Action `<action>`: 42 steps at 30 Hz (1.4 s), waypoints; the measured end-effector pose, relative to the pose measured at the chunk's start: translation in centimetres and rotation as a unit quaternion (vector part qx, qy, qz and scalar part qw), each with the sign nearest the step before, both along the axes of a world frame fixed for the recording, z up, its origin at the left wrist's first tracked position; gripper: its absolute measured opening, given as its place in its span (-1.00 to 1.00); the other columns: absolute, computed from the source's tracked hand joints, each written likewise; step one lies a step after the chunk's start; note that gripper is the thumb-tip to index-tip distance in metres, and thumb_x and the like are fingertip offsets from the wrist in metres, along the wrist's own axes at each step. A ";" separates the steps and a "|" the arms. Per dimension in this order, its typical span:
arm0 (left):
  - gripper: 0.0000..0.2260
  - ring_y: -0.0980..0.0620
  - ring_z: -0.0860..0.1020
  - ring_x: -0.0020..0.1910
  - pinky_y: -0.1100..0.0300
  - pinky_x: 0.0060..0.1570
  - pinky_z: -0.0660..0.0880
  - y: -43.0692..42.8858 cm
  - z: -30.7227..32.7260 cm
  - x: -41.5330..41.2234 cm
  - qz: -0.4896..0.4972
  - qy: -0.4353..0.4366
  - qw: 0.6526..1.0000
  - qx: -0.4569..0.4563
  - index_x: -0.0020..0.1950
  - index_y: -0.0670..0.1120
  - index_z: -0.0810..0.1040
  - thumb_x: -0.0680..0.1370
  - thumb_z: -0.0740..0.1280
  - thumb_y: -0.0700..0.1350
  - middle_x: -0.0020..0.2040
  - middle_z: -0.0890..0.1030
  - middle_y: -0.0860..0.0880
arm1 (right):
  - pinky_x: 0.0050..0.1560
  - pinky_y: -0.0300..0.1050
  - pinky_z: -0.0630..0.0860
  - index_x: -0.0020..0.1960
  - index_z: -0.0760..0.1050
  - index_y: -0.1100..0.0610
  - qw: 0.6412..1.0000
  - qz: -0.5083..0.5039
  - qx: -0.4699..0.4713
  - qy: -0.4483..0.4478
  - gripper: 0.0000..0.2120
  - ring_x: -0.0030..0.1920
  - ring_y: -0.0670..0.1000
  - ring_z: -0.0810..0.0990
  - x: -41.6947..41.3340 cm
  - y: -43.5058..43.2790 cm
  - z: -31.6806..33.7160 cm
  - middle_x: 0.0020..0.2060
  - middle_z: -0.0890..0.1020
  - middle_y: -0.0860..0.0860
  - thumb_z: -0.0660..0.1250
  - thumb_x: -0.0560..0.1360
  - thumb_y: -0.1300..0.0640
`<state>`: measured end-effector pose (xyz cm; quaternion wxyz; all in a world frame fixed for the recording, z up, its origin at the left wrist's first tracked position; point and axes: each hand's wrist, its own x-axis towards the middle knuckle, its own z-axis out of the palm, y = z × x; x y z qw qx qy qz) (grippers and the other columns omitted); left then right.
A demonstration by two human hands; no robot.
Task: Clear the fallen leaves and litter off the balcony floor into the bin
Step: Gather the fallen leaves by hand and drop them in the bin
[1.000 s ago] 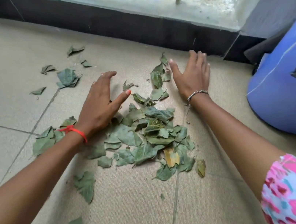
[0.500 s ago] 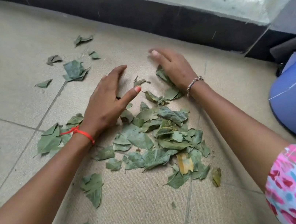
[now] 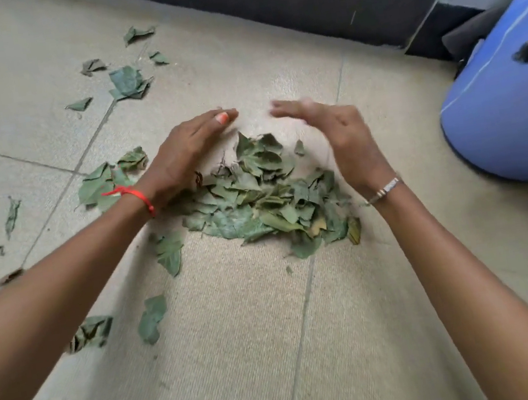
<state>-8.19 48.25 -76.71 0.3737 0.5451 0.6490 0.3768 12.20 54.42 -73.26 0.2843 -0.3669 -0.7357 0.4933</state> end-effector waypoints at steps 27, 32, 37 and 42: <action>-0.79 -0.04 0.54 -0.08 0.07 0.06 0.45 -2.4 0.1 10.6 0.249 -0.442 0.859 0.070 -0.22 -0.13 0.62 0.44 0.25 -0.04 -0.15 0.60 -0.13 | -0.23 -0.33 0.48 -0.25 0.51 0.15 0.882 -0.319 -0.220 0.267 -0.87 -0.29 -0.17 0.56 -5.5 -8.4 -2.1 -0.31 0.59 -0.02 0.35 0.47 0.25; -0.67 0.06 0.55 -0.31 0.26 -0.18 0.50 -2.3 2.3 11.1 0.268 -0.575 0.770 0.073 -0.37 -0.15 0.57 0.55 0.17 -0.20 -0.38 0.59 -0.03 | -0.23 -0.24 0.57 -0.33 0.56 0.18 0.793 -0.301 -0.371 0.377 -0.81 -0.32 -0.04 0.59 -4.9 -7.9 -0.6 -0.40 0.61 0.01 0.35 0.46 0.30; -0.71 0.01 0.58 -0.28 0.28 -0.23 0.55 -1.2 8.0 12.8 0.282 -0.623 0.719 0.123 -0.23 -0.27 0.55 0.57 0.10 -0.21 -0.32 0.61 -0.11 | -0.22 -0.20 0.56 -0.34 0.55 0.14 0.789 -0.298 -0.395 0.365 -0.84 -0.30 -0.03 0.56 -3.8 -6.4 4.3 -0.39 0.59 0.01 0.42 0.41 0.25; -0.67 0.00 0.56 -0.27 0.26 -0.22 0.54 0.6 15.6 18.1 0.270 -0.686 0.664 0.124 -0.27 -0.26 0.55 0.56 0.10 -0.18 -0.31 0.60 -0.11 | 0.13 0.11 0.49 -0.16 0.56 0.26 0.761 -0.270 -0.415 0.419 -0.81 -0.09 0.17 0.54 0.9 -3.9 10.6 -0.14 0.58 0.22 0.43 0.26 0.20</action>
